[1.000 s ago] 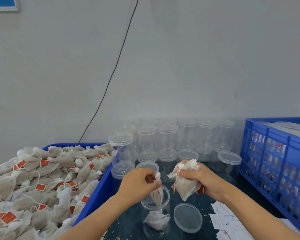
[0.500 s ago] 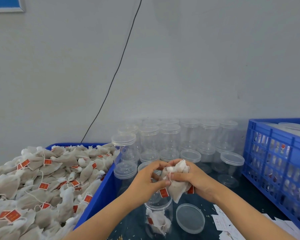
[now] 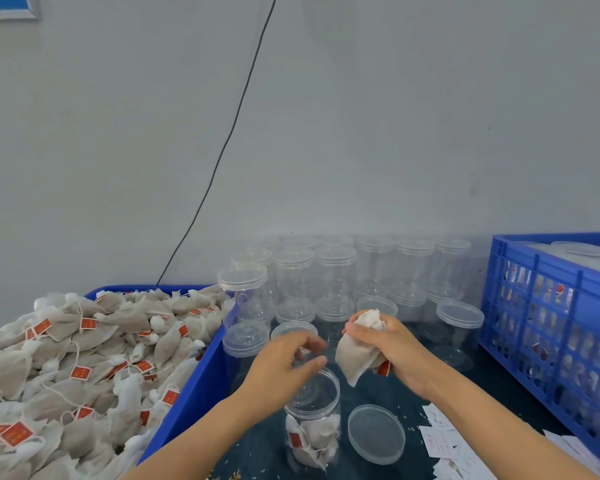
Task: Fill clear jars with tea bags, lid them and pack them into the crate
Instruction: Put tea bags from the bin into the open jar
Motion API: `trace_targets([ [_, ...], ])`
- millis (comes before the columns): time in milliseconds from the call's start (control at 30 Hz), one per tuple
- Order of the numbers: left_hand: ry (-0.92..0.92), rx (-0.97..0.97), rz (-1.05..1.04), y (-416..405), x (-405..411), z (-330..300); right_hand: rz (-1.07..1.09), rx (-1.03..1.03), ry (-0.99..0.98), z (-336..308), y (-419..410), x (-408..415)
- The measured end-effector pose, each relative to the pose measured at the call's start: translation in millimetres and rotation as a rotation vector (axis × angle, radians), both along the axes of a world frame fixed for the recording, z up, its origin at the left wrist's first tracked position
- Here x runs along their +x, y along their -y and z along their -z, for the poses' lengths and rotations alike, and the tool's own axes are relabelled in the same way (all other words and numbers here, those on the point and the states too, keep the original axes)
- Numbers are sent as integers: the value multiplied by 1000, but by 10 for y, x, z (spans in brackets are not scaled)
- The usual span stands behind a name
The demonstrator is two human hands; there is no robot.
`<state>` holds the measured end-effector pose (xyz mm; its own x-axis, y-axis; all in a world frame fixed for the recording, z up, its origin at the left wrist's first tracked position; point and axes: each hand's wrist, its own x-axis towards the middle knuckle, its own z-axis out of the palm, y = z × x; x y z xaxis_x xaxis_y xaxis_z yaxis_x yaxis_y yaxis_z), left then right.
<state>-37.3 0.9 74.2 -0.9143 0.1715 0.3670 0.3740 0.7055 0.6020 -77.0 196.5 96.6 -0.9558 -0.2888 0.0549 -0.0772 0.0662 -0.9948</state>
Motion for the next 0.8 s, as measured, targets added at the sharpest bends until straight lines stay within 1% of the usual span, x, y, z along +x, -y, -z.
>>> trace_targets([
  [67,23,160,60,-73,21,-46,-22,11,-21,-8,54,33],
  [100,29,197,66,-109,35,-60,-39,15,-32,-13,88,52],
  [133,19,201,57,-140,47,-63,-60,18,-42,-17,126,68],
  [200,-35,147,15,-184,65,-44,-107,6,-50,-29,202,101],
  [267,-94,112,-16,-198,77,-31,-166,-53,-20,-21,262,118],
  [333,-108,143,-28,-176,71,-22,-198,-95,31,-8,293,134],
  [400,-93,176,-37,-139,66,-19,-183,-96,69,-5,286,143],
  [533,-102,171,-95,-40,37,-7,-132,-47,129,-13,185,101],
  [633,-44,117,-172,27,5,23,-123,-52,163,5,87,33],
  [700,-11,57,-190,56,-7,50,-128,-91,184,4,35,6],
  [733,0,4,-187,65,-5,62,-136,-120,196,2,9,2],
  [800,-4,-176,-141,71,4,99,-148,-175,216,5,-35,-1],
])
